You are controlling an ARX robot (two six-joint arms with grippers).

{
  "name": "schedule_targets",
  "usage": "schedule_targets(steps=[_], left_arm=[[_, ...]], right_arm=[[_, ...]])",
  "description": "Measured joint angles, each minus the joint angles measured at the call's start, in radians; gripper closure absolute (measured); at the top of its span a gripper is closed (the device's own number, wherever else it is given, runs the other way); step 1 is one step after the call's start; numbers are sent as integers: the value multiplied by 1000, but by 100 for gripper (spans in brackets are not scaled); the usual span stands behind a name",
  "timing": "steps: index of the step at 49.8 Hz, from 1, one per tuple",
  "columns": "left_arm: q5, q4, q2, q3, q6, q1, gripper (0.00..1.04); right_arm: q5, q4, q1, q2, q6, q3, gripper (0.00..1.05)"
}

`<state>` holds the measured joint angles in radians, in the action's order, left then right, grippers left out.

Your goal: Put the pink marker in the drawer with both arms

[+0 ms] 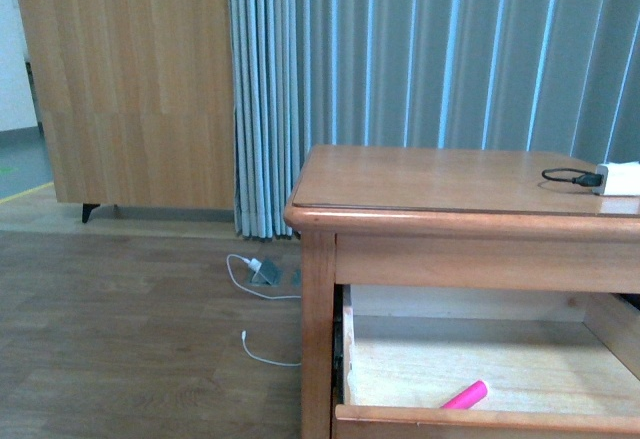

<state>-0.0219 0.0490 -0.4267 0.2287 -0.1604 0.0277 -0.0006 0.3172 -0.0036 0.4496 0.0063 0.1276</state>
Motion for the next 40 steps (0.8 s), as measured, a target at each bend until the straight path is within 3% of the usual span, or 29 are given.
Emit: schedule_targets(steps=[13,19,39,40], left_arm=[[5,14,7,-7,-16,-6,8],[23,172,48,-85,95,-23,30],[22,149,164,-164,148,-25,101],[22,146,169,-166,149,-25,101]], right_arm=[[0,0,0,0,0,0,8],[0,0,0,0,0,0,8],[0,0,0,0,0,0,8],[0,0,0,0,0,0,8]])
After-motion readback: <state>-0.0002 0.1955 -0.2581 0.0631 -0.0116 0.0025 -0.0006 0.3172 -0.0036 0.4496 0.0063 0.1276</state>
